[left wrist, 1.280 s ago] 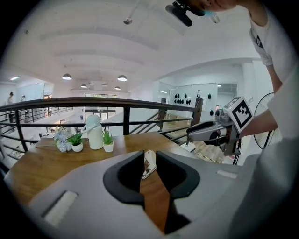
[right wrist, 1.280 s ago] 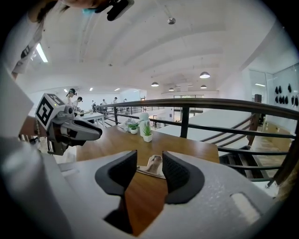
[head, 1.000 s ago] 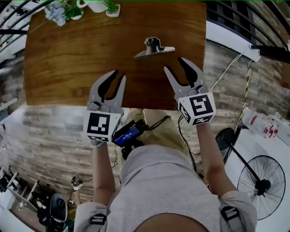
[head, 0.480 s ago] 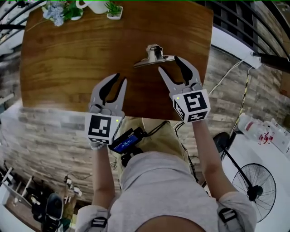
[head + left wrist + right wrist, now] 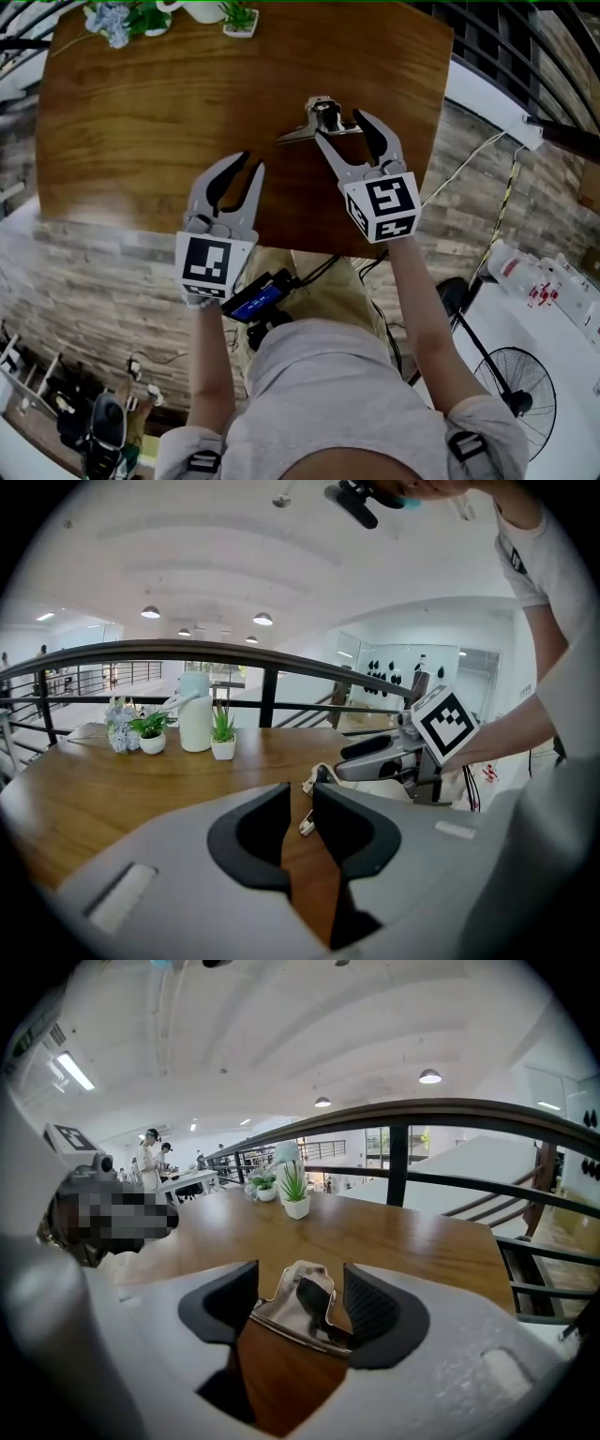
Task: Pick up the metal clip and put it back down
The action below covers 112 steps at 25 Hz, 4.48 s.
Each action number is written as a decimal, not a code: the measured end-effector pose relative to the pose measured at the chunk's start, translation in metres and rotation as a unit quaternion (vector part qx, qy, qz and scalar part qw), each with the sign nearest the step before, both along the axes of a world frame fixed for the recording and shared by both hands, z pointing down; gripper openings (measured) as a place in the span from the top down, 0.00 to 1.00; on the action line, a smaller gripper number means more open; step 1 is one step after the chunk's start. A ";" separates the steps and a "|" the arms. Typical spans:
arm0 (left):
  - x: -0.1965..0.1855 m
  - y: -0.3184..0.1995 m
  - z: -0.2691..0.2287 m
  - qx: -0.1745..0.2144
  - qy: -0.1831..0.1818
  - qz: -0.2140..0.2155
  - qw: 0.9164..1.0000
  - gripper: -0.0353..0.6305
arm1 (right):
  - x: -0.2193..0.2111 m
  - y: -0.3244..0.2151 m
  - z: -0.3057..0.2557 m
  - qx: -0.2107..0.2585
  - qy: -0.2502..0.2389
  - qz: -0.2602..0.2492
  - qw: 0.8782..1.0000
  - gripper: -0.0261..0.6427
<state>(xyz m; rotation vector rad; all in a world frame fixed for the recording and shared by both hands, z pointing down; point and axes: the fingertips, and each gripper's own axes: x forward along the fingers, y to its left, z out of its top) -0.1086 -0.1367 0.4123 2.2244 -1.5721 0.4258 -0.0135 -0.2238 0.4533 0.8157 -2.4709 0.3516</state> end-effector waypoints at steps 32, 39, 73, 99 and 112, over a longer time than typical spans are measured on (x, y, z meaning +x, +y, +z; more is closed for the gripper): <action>0.001 -0.009 0.022 -0.025 0.005 -0.002 1.000 0.83 | -0.023 -0.018 0.052 -0.065 0.015 0.004 0.998 0.56; 0.003 -0.011 0.025 -0.029 0.007 0.002 1.000 0.83 | -0.022 -0.017 0.045 -0.079 -0.001 0.012 0.997 0.57; 0.031 -0.022 0.011 -0.023 0.018 0.068 0.997 0.80 | -0.007 0.003 -0.050 -0.055 -0.093 0.052 0.993 0.57; 0.044 0.019 -0.090 0.087 -0.031 0.128 0.987 0.80 | 0.012 0.060 -0.162 0.092 -0.122 0.093 0.984 0.57; 0.050 0.045 -0.126 0.129 -0.043 0.141 0.981 0.80 | 0.021 0.091 -0.203 0.143 -0.137 0.110 0.974 0.57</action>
